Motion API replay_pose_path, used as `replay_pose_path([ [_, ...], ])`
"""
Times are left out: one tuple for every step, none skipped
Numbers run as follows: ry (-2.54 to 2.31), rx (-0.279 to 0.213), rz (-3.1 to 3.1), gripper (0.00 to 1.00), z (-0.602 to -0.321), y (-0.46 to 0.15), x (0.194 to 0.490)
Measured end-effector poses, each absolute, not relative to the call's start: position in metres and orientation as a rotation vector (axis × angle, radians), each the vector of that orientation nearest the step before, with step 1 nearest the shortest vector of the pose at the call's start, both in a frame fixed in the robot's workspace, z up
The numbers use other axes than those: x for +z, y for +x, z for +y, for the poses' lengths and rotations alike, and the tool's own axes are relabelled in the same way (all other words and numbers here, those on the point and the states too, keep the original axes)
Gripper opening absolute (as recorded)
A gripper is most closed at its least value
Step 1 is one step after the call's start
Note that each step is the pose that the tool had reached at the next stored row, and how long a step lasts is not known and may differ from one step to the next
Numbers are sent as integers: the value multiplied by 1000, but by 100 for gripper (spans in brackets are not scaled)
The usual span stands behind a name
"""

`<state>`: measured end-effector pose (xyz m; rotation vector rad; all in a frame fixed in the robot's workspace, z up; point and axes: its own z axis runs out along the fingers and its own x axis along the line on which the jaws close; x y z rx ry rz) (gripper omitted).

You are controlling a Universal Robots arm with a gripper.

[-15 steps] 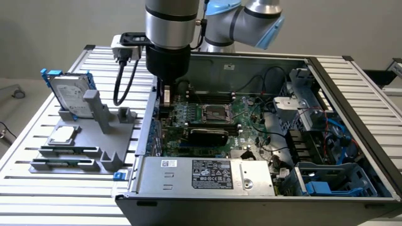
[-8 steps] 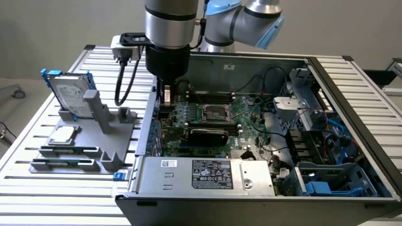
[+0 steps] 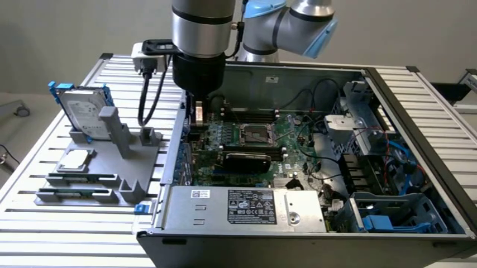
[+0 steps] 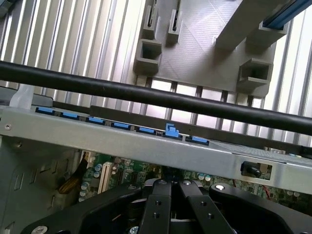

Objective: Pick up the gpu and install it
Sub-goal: 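Press down on the gpu until it lock into place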

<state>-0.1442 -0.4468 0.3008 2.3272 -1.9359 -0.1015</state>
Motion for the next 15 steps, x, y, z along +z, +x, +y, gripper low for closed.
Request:
replay_pose_path([
  [2329, -101, -1933, 11, -447, -144, 301],
  [2330, -101, -1932, 11, -447, -144, 301],
  [2331, -101, -1931, 11, -447, -144, 301],
  [2332, -101, -1931, 11, -447, -144, 302],
  [2334, -102, -1932, 11, -447, -144, 303],
  [2335, -103, -1932, 11, -447, -144, 304],
  [2334, -104, -1932, 11, -447, -144, 307],
  [2333, -104, -1930, 11, -447, -144, 310],
  [2332, -104, -1930, 11, -447, -143, 313],
  [2332, -105, -1930, 11, -447, -143, 315],
  [2332, -105, -1929, 11, -447, -143, 317],
  [2332, -105, -1929, 11, -447, -143, 317],
  [2332, -105, -1929, 11, -447, -142, 317],
  [2332, -105, -1929, 11, -447, -141, 317],
  [2332, -105, -1928, 11, -447, -140, 317],
])
